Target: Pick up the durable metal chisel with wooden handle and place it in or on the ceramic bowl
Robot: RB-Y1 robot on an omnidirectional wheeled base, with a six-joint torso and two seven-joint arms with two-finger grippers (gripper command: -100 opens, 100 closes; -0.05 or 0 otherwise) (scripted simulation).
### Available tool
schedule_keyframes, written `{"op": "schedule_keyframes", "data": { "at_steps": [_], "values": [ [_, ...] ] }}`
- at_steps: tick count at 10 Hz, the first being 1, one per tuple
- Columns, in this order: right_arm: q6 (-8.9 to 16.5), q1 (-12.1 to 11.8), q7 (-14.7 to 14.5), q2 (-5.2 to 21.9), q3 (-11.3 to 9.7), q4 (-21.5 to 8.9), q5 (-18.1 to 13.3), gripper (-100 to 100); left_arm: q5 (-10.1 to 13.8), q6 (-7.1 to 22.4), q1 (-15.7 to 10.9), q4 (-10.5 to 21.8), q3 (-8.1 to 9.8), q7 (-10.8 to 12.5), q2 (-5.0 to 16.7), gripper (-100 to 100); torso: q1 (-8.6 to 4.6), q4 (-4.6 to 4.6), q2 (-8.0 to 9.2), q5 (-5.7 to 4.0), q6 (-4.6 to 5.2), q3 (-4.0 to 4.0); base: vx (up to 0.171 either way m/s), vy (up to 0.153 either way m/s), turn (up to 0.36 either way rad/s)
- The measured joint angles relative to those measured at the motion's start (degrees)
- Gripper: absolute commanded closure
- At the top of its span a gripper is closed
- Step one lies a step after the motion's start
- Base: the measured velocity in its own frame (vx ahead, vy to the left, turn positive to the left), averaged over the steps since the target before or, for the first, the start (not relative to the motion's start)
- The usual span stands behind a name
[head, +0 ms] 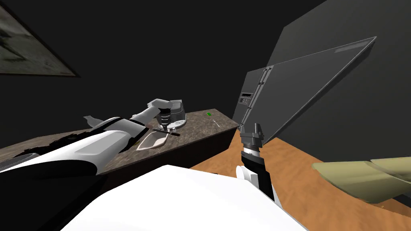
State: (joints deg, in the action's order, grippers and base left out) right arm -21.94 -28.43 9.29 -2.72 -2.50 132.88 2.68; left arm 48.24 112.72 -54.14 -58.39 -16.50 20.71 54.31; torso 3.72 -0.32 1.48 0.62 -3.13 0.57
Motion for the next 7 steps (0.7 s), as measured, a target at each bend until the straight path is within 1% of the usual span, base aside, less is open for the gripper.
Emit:
{"op": "schedule_keyframes", "data": {
  "at_steps": [1, 2, 3, 4, 5, 6, 7],
  "values": [
    [0.0, 0.0, 0.0, 0.0, 0.0, 0.0, 0.0, 0, -0.04, -0.8, 1.08, 2.08, 0.93, -1.42, 1.33, -100, -0.05, -0.01, 0.01, 0.01, -0.01, 0.0, -0.041, -0.079, -0.343],
    [0.0, 0.0, 0.0, 0.0, 0.0, 0.0, 0.0, 0, 0.31, -1.24, 2.72, 2.1, 1.88, -2.27, 3.12, -100, -0.02, 0.01, 0.04, 0.01, -0.04, 0.02, -0.029, -0.038, -0.046],
    [0.0, -0.02, 0.0, 0.0, 0.01, 0.0, 0.0, 0, 0.47, -0.9, 2.92, 1.71, 2.17, -2.23, 4.76, -100, 0.15, 0.01, 0.0, 0.04, -0.11, 0.01, -0.03, -0.075, -0.334],
    [0.0, 0.0, 0.0, 0.0, 0.0, 0.0, 0.0, 0, 0.3, -1.12, 3.14, 4.04, 2.81, -3.33, 6.11, -100, 0.03, -0.01, 0.02, 0.03, 0.0, 0.0, -0.03, -0.066, -0.301],
    [0.0, -0.01, 0.0, 0.0, 0.01, 0.0, 0.0, 0, 0.74, -0.96, 4.68, 3.21, 3.8, -3.51, 7.69, -100, 0.05, 0.01, 0.02, 0.02, -0.06, 0.01, -0.011, -0.027, -0.072],
    [0.0, -0.02, 0.0, 0.01, 0.02, 0.0, 0.0, 0, 0.61, -1.26, 4.48, 4.41, 3.81, -4.21, 9.19, -100, 0.21, 0.0, -0.05, 0.05, -0.11, -0.02, -0.02, -0.077, -0.431],
    [0.0, 0.0, 0.0, 0.0, 0.0, 0.0, 0.0, 0, 1.02, -0.97, 5.73, 4.64, 5.09, -4.91, 11.0, -100, 0.03, -0.01, 0.01, 0.02, 0.01, 0.0, -0.02, -0.07, -0.343]
  ]
}}
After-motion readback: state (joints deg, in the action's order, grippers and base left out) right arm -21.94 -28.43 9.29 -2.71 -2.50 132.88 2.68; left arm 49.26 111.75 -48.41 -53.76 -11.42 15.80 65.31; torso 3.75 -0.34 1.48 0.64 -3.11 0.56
